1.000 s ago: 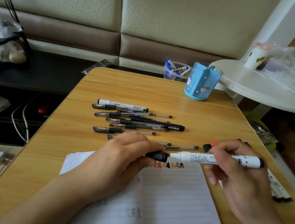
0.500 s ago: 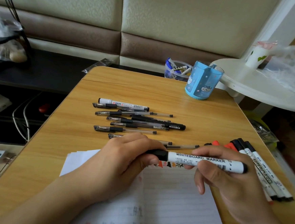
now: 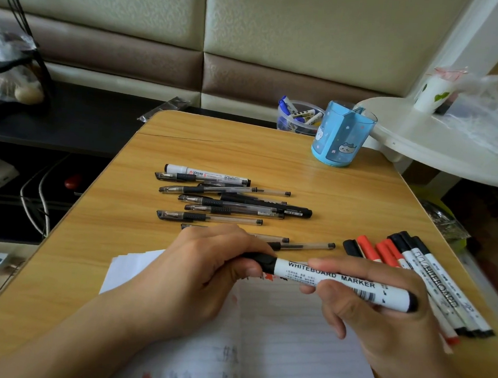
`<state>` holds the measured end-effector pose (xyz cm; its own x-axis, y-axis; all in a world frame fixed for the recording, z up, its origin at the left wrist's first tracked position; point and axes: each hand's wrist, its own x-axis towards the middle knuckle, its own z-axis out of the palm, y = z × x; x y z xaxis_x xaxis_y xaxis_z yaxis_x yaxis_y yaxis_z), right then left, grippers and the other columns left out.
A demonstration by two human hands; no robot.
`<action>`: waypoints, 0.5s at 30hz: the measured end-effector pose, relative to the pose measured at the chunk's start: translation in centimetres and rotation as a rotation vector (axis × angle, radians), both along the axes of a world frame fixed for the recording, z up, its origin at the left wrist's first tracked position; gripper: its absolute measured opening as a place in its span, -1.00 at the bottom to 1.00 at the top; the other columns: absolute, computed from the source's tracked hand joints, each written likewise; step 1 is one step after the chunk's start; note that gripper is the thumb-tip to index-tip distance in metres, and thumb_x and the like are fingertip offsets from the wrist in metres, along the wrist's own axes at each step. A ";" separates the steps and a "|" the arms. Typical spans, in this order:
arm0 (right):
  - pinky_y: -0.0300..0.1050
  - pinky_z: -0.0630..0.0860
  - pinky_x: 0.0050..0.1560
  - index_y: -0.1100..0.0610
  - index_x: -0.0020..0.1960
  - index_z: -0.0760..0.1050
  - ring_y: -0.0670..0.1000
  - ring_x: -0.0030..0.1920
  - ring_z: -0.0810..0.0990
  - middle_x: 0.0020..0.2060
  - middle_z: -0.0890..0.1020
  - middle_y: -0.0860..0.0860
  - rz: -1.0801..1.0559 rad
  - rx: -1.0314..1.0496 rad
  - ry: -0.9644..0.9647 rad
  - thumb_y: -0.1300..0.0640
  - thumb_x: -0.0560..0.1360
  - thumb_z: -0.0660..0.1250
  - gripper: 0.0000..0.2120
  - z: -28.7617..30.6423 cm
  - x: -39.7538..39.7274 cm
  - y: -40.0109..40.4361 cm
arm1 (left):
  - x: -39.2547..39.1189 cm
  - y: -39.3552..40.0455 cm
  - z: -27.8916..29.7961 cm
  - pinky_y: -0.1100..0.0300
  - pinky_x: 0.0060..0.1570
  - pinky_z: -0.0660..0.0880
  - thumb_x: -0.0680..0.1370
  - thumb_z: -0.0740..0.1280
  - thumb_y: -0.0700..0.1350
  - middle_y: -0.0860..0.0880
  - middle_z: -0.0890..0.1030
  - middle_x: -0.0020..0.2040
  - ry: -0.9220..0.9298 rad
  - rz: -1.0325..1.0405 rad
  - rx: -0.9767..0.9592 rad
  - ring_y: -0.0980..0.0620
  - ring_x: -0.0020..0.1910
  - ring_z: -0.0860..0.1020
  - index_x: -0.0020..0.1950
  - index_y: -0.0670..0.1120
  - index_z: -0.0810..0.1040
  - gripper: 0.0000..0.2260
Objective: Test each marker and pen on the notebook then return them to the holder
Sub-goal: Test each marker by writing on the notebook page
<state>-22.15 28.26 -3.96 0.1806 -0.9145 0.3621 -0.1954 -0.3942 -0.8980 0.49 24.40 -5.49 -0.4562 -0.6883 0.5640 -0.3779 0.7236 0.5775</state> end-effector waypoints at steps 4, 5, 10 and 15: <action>-0.02 0.52 -0.50 -0.11 0.16 0.60 0.02 -0.39 0.63 -0.19 0.71 -0.11 0.011 -0.134 0.241 -0.17 0.50 0.34 -0.72 0.7 0.4 0.3 | -0.4 -0.6 -0.4 0.37 -0.04 0.44 0.53 0.27 0.11 0.20 0.56 -0.03 -0.056 0.123 0.025 0.21 -0.04 0.55 0.30 0.05 0.49 -0.63; -0.04 0.56 -0.41 -0.13 0.17 0.59 -0.01 -0.30 0.65 -0.16 0.70 -0.12 -0.017 -0.133 0.279 -0.21 0.49 0.32 -0.69 1.1 0.1 0.3 | -0.4 -0.8 -0.7 0.34 0.01 0.42 0.50 0.27 0.19 0.22 0.54 0.00 -0.100 0.170 0.025 0.21 0.00 0.52 0.36 0.09 0.43 -0.55; -0.06 0.51 -0.09 -0.16 0.30 0.49 -0.09 0.11 0.50 0.03 0.59 -0.26 -0.182 -0.293 0.924 -0.42 0.43 0.20 -0.45 2.4 -3.6 1.0 | 0.2 -1.1 -1.6 0.07 0.13 0.45 0.51 0.22 0.22 0.19 0.52 0.11 -0.216 0.300 0.002 0.10 0.14 0.45 0.39 0.05 0.43 -0.51; -0.01 0.49 -0.21 -0.14 0.23 0.47 -0.02 0.00 0.44 -0.14 0.56 -0.12 -0.161 -0.263 1.388 -0.55 0.39 0.04 -0.34 0.3 -6.0 1.9 | 0.4 -1.4 -1.8 -0.01 0.08 0.48 0.51 0.21 0.19 0.12 0.56 0.14 -0.236 0.398 -0.031 0.02 0.14 0.47 0.28 0.03 0.53 -0.58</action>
<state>-28.19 30.21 -3.66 0.4259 -0.8939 0.1400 -0.9013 -0.4057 0.1515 0.85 23.01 -7.28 -0.2784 -0.8205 0.4992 -0.7483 0.5111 0.4228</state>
